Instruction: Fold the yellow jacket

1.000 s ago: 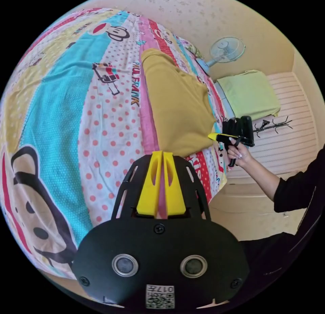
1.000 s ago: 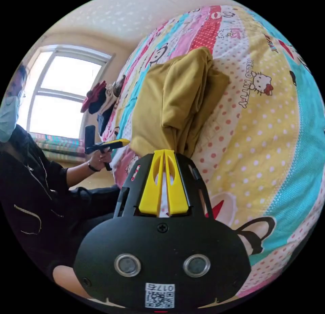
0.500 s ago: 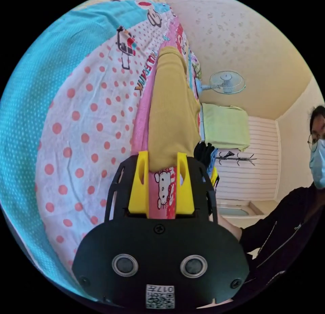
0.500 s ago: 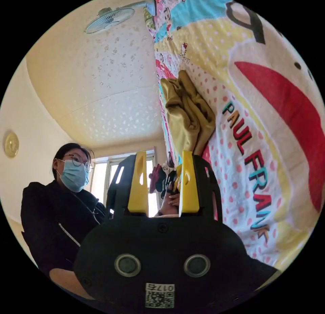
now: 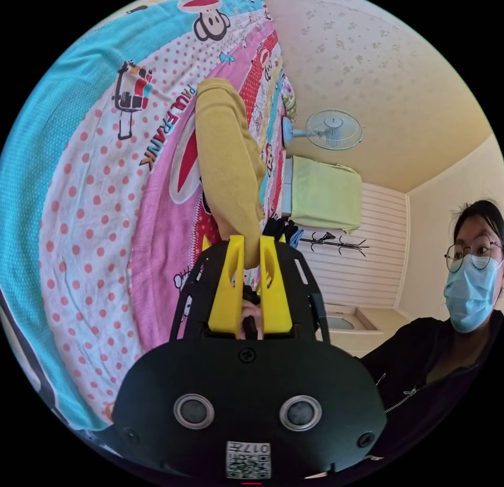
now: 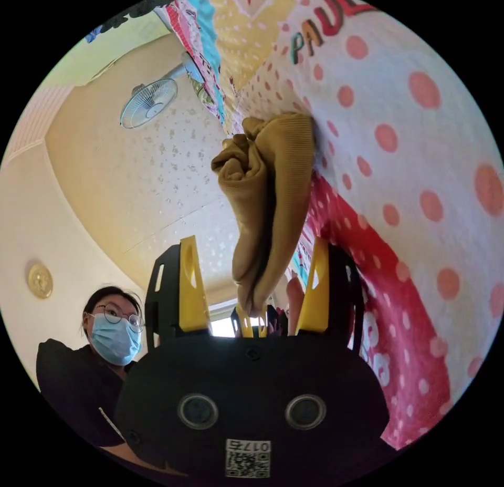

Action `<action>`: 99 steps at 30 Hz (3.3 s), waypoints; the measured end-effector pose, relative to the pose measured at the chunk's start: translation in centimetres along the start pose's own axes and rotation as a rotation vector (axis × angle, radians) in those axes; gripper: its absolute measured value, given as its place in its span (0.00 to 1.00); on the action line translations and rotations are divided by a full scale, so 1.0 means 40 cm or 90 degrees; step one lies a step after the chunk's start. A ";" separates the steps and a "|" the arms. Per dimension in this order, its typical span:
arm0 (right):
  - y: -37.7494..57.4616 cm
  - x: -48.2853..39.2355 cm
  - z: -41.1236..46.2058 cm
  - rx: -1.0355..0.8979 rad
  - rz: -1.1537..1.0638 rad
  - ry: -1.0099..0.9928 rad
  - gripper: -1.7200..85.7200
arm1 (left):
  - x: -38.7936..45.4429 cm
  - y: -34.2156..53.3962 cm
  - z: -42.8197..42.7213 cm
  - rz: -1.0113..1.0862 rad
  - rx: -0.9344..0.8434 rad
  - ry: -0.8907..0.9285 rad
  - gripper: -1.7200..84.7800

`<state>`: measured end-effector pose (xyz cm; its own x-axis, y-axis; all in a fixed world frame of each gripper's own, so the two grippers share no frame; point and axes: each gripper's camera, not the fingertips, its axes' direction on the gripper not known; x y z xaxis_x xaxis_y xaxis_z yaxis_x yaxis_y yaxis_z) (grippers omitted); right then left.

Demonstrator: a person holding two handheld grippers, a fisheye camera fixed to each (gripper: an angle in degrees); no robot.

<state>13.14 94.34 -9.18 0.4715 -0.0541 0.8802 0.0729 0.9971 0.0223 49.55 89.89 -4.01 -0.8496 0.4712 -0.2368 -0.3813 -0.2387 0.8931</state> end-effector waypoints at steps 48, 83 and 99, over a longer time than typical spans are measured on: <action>0.241 -0.442 -0.249 -0.019 0.132 -0.047 0.03 | 0.418 0.171 -0.156 -0.031 -0.173 0.190 0.11; -0.579 -0.539 -0.966 0.088 -0.098 -0.029 0.09 | 0.442 -0.166 0.509 -0.086 -0.265 -0.056 0.01; -0.504 -1.268 -0.359 -0.527 -0.707 0.277 0.03 | 0.575 0.060 -0.771 0.151 -0.048 -0.504 0.01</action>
<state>0.39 76.23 -61.08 0.0491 -0.9248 0.3772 0.9766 0.1237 0.1761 17.88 73.95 -19.12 -0.4132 0.8530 0.3188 -0.2727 -0.4499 0.8504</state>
